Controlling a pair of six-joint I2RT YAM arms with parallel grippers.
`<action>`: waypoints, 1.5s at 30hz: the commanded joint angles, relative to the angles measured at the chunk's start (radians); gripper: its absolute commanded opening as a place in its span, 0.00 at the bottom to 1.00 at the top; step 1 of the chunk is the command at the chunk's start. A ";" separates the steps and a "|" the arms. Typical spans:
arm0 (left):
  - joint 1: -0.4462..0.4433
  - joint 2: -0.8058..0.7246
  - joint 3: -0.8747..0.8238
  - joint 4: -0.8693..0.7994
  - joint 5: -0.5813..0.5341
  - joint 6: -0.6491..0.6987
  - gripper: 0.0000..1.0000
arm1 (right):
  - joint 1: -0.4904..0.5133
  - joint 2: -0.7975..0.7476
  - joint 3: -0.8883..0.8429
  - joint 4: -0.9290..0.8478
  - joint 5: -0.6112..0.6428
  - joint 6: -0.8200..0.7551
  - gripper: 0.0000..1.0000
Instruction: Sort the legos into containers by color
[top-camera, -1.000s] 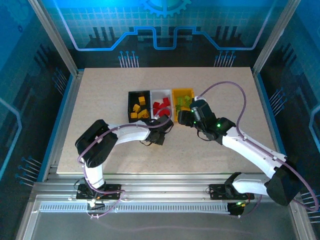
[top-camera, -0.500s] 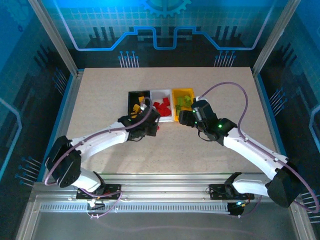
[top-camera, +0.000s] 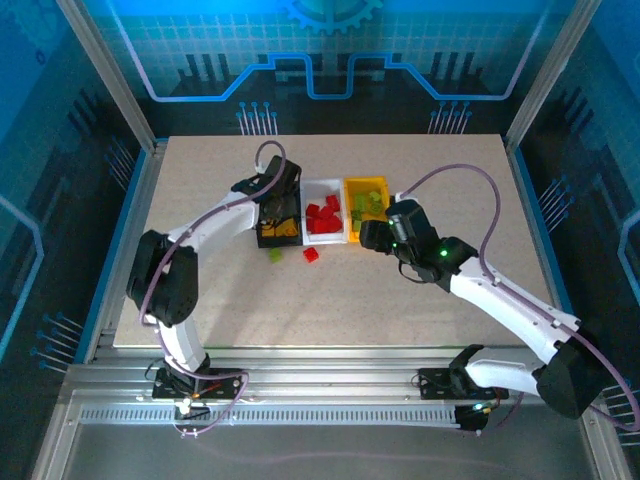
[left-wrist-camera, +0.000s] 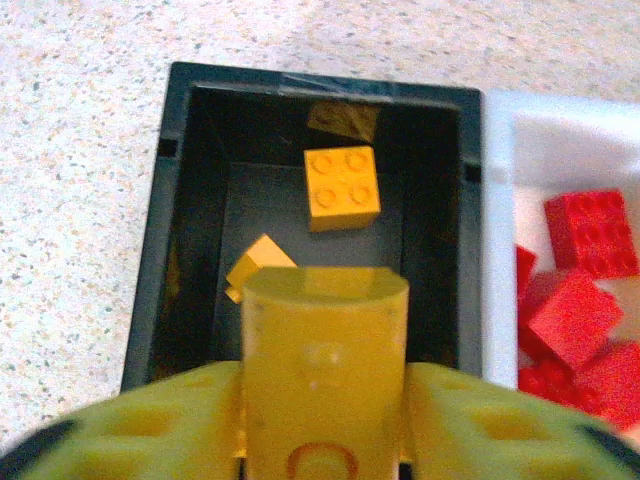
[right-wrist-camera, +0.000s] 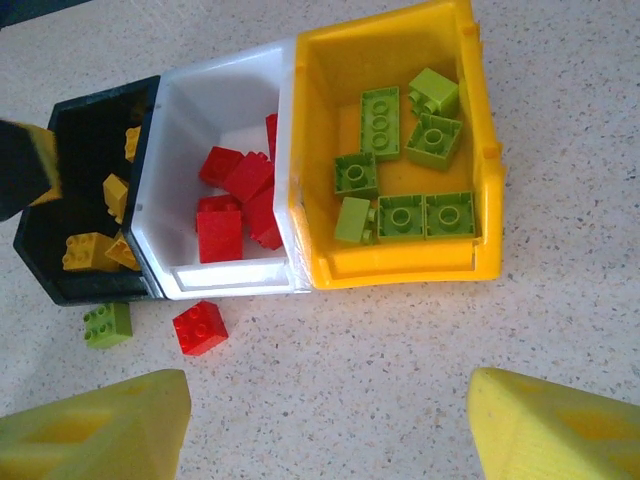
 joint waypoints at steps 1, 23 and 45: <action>0.025 0.046 0.061 -0.061 -0.012 0.004 0.64 | -0.015 -0.022 0.008 -0.016 -0.011 0.012 0.75; -0.096 -0.670 -0.627 0.141 0.169 -0.256 0.99 | 0.189 0.345 0.132 0.076 -0.043 -0.112 0.78; -0.095 -0.873 -0.836 0.064 0.168 -0.282 0.99 | 0.256 0.885 0.456 0.068 0.106 -0.126 0.68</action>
